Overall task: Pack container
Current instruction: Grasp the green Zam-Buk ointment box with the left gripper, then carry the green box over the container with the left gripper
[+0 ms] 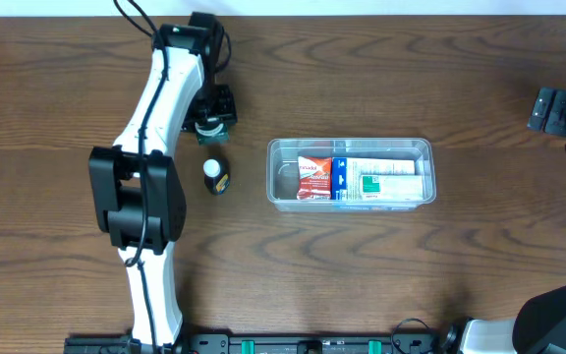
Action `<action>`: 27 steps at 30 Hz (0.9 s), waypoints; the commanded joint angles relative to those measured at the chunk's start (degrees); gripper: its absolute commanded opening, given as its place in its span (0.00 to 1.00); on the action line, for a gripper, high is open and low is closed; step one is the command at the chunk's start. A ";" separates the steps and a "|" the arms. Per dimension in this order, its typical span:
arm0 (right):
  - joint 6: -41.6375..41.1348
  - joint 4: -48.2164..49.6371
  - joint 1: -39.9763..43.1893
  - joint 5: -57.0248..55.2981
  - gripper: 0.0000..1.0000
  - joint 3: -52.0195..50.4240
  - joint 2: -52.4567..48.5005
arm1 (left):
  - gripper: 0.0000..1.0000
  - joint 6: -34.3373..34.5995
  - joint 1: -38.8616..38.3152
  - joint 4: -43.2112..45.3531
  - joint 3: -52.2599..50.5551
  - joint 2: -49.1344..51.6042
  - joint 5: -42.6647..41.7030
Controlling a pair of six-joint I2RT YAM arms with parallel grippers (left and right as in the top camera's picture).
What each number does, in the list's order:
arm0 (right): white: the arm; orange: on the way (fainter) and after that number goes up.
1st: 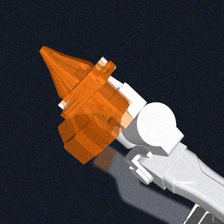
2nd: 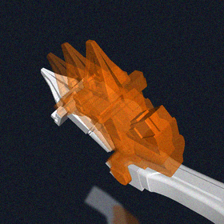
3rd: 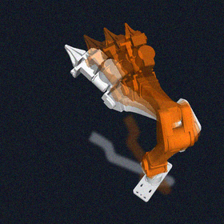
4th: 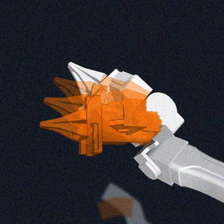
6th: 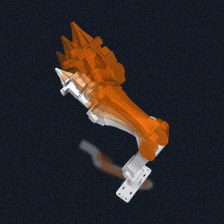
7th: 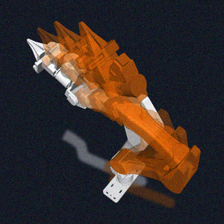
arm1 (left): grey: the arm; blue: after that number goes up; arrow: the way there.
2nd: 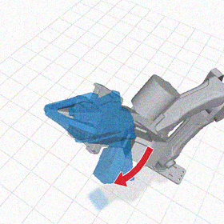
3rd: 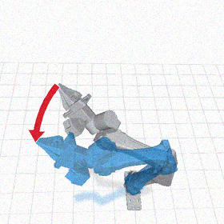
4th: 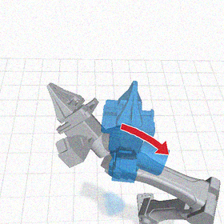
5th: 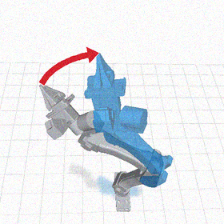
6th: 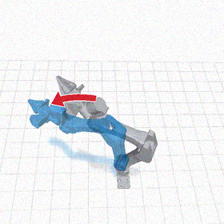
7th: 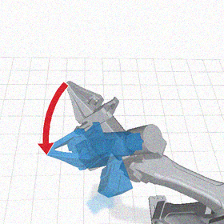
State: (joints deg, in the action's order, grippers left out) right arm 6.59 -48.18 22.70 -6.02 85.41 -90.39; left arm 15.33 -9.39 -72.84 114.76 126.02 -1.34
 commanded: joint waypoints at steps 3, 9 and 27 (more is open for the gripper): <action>-0.76 -0.17 0.13 0.07 0.99 0.11 -0.37 | 0.68 -2.86 -0.72 -1.81 1.46 -5.27 -6.75; -0.76 -0.55 0.13 0.02 0.99 0.09 -0.37 | 0.68 -3.37 -4.28 -2.91 1.46 -8.57 -13.33; -0.76 -0.55 0.11 0.04 0.99 0.09 -0.37 | 0.69 5.16 -25.83 -2.45 -0.48 -10.27 -7.30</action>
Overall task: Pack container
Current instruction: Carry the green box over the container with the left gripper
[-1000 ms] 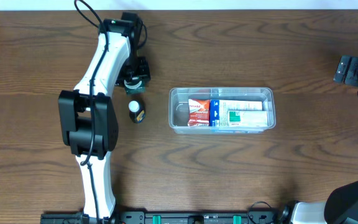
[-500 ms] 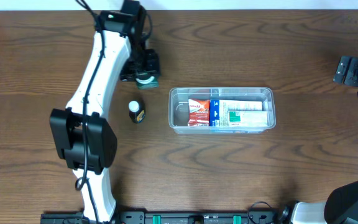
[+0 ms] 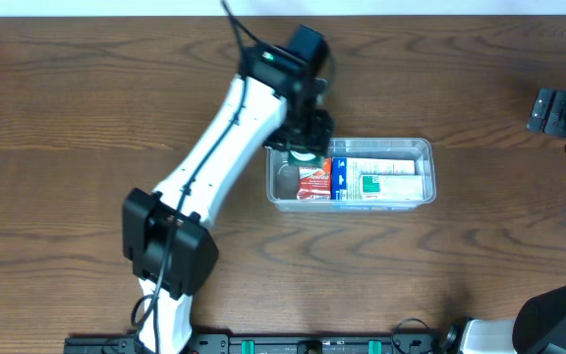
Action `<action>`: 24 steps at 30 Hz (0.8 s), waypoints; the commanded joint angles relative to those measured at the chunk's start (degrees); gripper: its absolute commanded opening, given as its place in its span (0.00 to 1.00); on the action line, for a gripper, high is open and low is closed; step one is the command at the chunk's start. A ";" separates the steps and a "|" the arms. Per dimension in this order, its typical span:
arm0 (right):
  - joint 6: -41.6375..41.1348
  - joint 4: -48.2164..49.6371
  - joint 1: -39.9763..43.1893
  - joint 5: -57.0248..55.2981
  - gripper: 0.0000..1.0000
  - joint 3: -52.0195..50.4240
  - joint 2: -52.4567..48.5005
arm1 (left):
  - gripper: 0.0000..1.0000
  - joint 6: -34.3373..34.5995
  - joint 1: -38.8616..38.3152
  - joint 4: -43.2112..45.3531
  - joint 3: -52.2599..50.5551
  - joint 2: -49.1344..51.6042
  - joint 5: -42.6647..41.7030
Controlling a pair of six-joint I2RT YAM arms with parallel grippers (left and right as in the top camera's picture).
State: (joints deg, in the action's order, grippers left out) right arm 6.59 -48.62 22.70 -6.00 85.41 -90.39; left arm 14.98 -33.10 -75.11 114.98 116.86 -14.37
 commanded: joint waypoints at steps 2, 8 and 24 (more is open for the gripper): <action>-0.76 -0.11 0.11 0.02 0.99 0.09 -0.37 | 0.68 9.44 -4.35 1.03 -1.68 -1.09 8.26; -0.76 -0.11 0.11 0.02 0.99 0.09 -0.37 | 0.68 15.41 -9.20 6.56 -6.38 -1.07 14.84; -0.76 -0.13 0.11 0.02 0.99 0.09 -0.37 | 0.68 19.43 -9.40 19.26 -20.13 -1.07 17.00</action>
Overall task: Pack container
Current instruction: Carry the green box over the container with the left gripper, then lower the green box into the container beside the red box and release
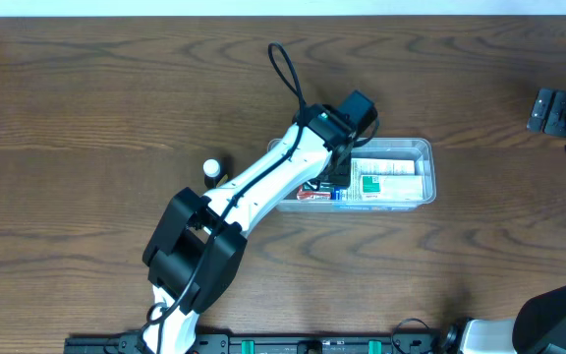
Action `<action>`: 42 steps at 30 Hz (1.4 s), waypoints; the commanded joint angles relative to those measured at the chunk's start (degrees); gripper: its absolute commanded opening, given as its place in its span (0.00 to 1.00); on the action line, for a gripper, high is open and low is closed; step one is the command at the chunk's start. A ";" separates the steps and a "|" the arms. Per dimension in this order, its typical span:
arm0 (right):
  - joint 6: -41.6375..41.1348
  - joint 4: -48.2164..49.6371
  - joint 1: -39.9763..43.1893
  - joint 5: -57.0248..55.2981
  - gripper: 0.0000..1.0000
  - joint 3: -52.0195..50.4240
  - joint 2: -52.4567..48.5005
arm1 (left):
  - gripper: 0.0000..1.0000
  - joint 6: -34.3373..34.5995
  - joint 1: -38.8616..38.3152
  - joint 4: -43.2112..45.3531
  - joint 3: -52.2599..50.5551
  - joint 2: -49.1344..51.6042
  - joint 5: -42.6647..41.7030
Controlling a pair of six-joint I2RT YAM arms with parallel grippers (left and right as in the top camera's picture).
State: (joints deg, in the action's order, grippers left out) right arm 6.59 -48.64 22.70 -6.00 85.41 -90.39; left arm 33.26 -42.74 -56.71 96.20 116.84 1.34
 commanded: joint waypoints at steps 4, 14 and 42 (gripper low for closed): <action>-0.76 -0.11 0.11 0.02 0.99 0.09 -0.37 | 0.69 1.14 0.24 2.23 -2.36 -0.98 1.29; -0.76 -0.11 0.11 0.02 0.99 0.09 -0.37 | 0.68 0.35 0.24 5.66 -2.36 -0.98 1.46; -0.76 -0.24 0.11 0.02 0.99 0.09 -0.37 | 0.69 -5.11 0.24 9.70 -7.80 -0.98 2.78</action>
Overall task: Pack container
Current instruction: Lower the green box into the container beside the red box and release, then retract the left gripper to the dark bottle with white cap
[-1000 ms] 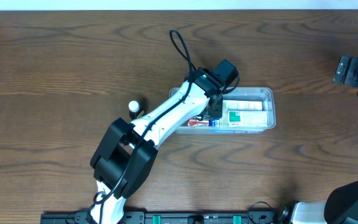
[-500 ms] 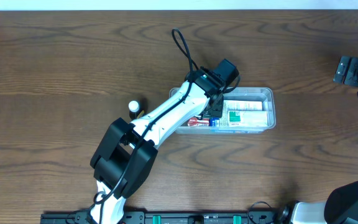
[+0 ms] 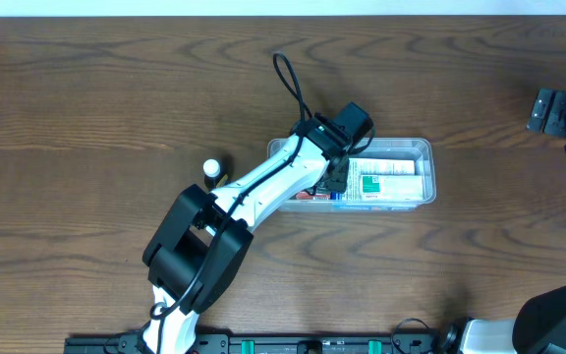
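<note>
A clear plastic container [image 3: 416, 149] stands right of the table's middle. Inside it lie a white and green box [image 3: 393, 181], a blue box [image 3: 341, 194] and a red box [image 3: 308, 195] that is mostly covered by my arm. My left gripper [image 3: 336, 174] reaches down into the container's middle. Its fingers are hidden under the wrist, so whether they hold anything does not show. A small bottle with a white cap [image 3: 210, 168] lies on the table left of the container, partly behind the left arm. My right gripper [image 3: 548, 110] stays at the far right edge, away from everything.
The left arm [image 3: 254, 192] stretches diagonally from the front left across the container's left end. The right arm's base [image 3: 558, 320] sits at the front right corner. Bare brown wood surrounds the container.
The left wrist has shifted slightly toward the front over the container's middle. The boxes, the bottle and the right arm are where they were.
My left gripper was at the back left of the table, just behind the small bottle, with something round and whitish at its fingers. Then it was over the container's left end. Then it was over the container's middle, where it remains, a little lower.
</note>
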Action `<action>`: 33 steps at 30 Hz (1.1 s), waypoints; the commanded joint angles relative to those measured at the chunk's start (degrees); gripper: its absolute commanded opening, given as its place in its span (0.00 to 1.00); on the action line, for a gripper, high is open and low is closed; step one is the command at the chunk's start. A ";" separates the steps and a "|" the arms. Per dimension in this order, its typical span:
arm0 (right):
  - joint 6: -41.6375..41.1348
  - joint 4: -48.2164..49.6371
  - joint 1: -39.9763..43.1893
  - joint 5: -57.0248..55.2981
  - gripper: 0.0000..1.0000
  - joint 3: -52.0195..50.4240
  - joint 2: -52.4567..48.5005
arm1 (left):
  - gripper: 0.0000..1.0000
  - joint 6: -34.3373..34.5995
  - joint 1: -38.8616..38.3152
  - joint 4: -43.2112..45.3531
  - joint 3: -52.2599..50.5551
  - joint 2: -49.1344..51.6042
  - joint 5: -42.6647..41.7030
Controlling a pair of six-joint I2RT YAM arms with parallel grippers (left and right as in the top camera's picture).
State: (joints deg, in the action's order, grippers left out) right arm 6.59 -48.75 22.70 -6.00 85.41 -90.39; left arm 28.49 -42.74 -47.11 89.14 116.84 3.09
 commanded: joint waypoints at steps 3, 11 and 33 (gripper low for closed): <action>-0.76 -0.13 0.11 0.02 0.99 0.09 -0.37 | 0.69 -0.37 0.24 0.48 -0.74 -0.98 1.05; -0.76 -0.13 0.11 0.02 0.99 0.09 -0.37 | 0.89 -0.37 0.24 1.29 -0.72 -1.01 1.01; -0.76 -0.13 0.11 0.02 0.99 0.09 -0.37 | 0.98 -5.55 2.19 -9.73 3.67 -21.20 -0.85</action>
State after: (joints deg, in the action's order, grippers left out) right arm 6.57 -48.77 22.70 -6.00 85.41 -90.39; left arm 25.34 -42.35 -54.94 91.74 99.31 2.26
